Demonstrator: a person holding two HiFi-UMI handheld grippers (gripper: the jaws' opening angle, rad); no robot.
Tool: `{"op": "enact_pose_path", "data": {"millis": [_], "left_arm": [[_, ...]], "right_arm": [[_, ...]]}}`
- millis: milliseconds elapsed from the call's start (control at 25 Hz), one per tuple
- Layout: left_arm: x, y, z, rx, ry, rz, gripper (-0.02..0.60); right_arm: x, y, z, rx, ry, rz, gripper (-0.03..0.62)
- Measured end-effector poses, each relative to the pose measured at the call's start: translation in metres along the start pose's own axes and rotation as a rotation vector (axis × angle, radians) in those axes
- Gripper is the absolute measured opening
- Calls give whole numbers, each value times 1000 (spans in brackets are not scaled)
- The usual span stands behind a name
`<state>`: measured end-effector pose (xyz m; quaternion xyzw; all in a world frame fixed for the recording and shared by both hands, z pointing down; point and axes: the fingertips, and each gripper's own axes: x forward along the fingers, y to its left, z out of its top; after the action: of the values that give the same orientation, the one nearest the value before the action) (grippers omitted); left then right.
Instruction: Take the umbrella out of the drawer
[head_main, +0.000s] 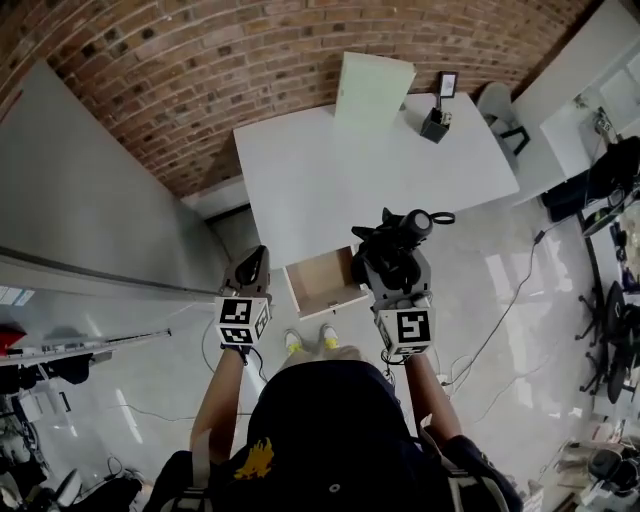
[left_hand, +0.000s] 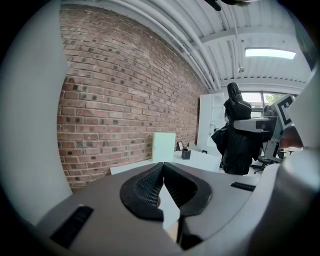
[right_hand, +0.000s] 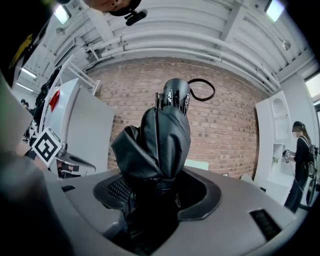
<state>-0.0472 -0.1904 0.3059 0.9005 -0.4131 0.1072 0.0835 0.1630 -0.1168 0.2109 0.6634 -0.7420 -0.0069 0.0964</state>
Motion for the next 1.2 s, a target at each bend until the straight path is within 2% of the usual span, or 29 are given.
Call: {"op": "enact_pose_path", "data": {"millis": [280,440,680,920,1200], "left_arm": [[19,-17,49,35,-92,-62,18],[23,-18,65,50,-122,-76,18],[25,-16,69,54,-120,-93,18],[27,-17,67,43,-115,-106,18],[28,-16,62,40,-108,-111,18]], "right_arm": [[-7,-24,34,46,-54,-64,276],[-8,-29,46,22,-72,-91,276],[-17,-37,57,28,-90,-135,276],[-25,-44,51,49,-65,-171,276],[-26,-45,50,50,-65,-179,275]]}}
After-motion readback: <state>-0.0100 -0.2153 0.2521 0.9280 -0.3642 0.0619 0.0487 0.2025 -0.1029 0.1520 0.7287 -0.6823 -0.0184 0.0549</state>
